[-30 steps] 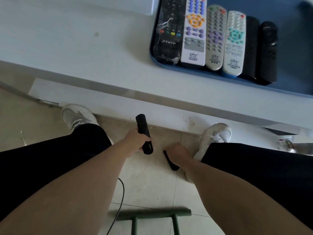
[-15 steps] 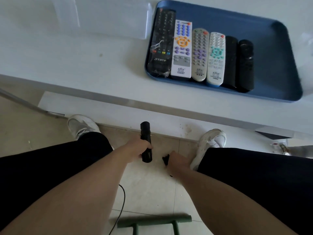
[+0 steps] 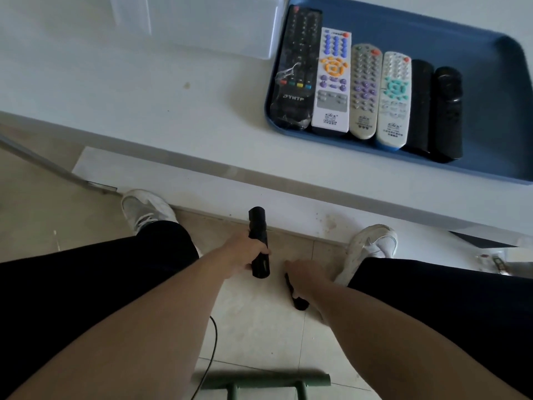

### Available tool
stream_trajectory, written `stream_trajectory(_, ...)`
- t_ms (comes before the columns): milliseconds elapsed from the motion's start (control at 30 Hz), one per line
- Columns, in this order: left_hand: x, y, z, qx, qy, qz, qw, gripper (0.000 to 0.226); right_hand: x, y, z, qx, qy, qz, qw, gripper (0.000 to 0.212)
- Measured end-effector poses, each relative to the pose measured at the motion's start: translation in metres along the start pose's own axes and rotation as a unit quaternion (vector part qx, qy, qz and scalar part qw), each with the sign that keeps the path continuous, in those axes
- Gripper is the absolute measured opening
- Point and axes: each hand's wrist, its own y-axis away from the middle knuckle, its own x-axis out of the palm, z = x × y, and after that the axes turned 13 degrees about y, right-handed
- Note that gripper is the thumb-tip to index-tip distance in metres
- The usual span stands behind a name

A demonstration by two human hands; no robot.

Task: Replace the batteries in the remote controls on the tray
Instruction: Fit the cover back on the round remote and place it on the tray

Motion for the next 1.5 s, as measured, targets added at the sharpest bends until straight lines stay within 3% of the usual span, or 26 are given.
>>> stream_trajectory(100, -0.002, 0.009, -0.009, -0.017, -0.028, 0.026, 0.999, 0.039, -0.021, 0.005, -0.002, -0.034, -0.011, 0.012, 0.999, 0.047)
stream_trajectory(233, -0.014, 0.044, -0.028, -0.07, -0.126, 0.075, 0.987, 0.017, -0.061, 0.035, -0.001, -0.081, 0.013, -0.003, 0.997, 0.045)
stream_trajectory(400, -0.034, 0.109, -0.059, -0.138, -0.269, 0.093, 0.949, 0.028, -0.132, 0.114, -0.024, -0.092, 0.063, -0.08, 0.991, 0.041)
stream_trajectory(467, -0.044, 0.125, -0.07, -0.169, -0.311, 0.111, 0.928, 0.044, -0.155, 0.138, -0.033, -0.103, 0.07, -0.103, 0.987, 0.037)
stream_trajectory(533, -0.042, 0.16, -0.089, -0.17, -0.354, 0.147, 0.908, 0.05, -0.178, 0.182, -0.053, -0.094, 0.06, -0.134, 0.985, 0.038)
stream_trajectory(633, -0.029, 0.215, -0.121, -0.124, -0.376, 0.214, 0.893, 0.035, -0.221, 0.242, -0.096, -0.09, 0.014, -0.158, 0.983, 0.043)
stream_trajectory(733, -0.004, 0.255, -0.152, -0.012, -0.361, 0.243, 0.9, 0.04, -0.254, 0.285, -0.159, -0.05, -0.128, -0.221, 0.966, 0.026)
stream_trajectory(800, 0.019, 0.264, -0.171, 0.074, -0.29, 0.236, 0.925, 0.041, -0.26, 0.292, -0.198, 0.012, -0.302, -0.297, 0.906, 0.025)
stream_trajectory(900, 0.052, 0.259, -0.202, 0.205, -0.155, 0.2, 0.945, 0.022, -0.253, 0.275, -0.239, 0.083, -0.6, -0.32, 0.728, 0.033)
stream_trajectory(933, 0.062, 0.255, -0.211, 0.238, -0.107, 0.189, 0.947, 0.02, -0.252, 0.267, -0.246, 0.1, -0.647, -0.308, 0.69, 0.036)
stream_trajectory(1000, 0.078, 0.243, -0.226, 0.281, -0.039, 0.172, 0.943, 0.024, -0.253, 0.248, -0.255, 0.138, -0.675, -0.289, 0.665, 0.041)
stream_trajectory(1200, 0.099, 0.213, -0.257, 0.339, 0.022, 0.156, 0.928, 0.021, -0.262, 0.199, -0.262, 0.191, -0.656, -0.27, 0.678, 0.04)
stream_trajectory(1367, 0.096, 0.205, -0.27, 0.317, 0.067, 0.188, 0.927, 0.027, -0.267, 0.177, -0.263, 0.222, -0.541, -0.269, 0.765, 0.046)
stream_trajectory(1500, 0.086, 0.201, -0.27, 0.306, 0.081, 0.185, 0.93, 0.027, -0.273, 0.187, -0.271, 0.204, -0.466, -0.307, 0.804, 0.024)
